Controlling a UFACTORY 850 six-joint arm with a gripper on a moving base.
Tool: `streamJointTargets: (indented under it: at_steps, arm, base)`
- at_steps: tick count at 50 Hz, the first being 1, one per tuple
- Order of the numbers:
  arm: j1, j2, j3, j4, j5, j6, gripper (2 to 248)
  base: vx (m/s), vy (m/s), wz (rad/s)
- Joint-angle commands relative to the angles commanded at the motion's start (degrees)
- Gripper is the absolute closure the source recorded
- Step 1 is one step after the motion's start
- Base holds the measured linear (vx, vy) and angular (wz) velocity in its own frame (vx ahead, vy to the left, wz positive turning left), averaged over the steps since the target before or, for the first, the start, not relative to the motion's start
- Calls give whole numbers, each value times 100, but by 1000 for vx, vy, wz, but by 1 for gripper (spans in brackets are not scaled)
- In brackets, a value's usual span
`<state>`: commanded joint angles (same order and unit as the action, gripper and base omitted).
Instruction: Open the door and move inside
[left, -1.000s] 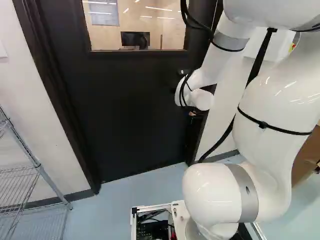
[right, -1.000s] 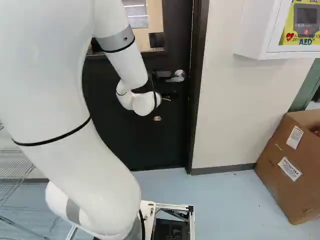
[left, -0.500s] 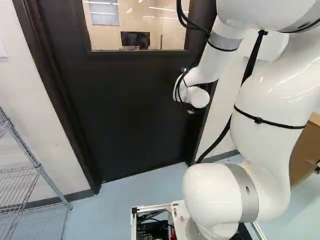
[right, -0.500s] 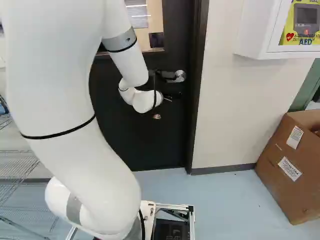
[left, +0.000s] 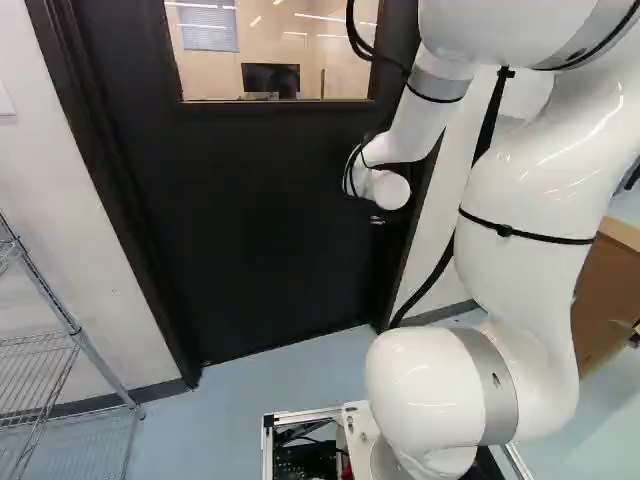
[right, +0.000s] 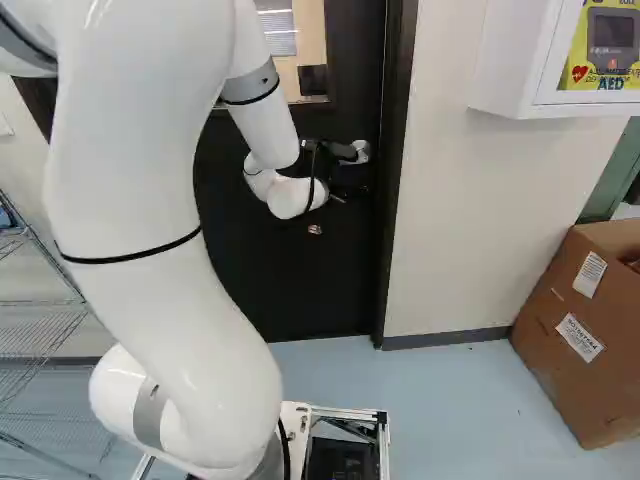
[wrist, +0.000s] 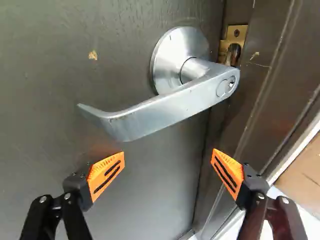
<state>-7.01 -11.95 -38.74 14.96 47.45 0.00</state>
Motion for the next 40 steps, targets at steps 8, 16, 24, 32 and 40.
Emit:
streamJointTargets:
  at_steps: [8,16,24,32,40]
  arm:
    - [13,-155,-177,0,0,0,3]
    - [25,-310,-358,0,0,0,3]
    - [37,-466,-540,0,0,0,3]
    - [50,-619,-724,0,0,0,3]
    - [72,-771,-906,0,0,0,3]
  base:
    - [0,0,0]
    - [0,0,0]
    - [0,0,0]
    - [0,0,0]
    - [0,0,0]
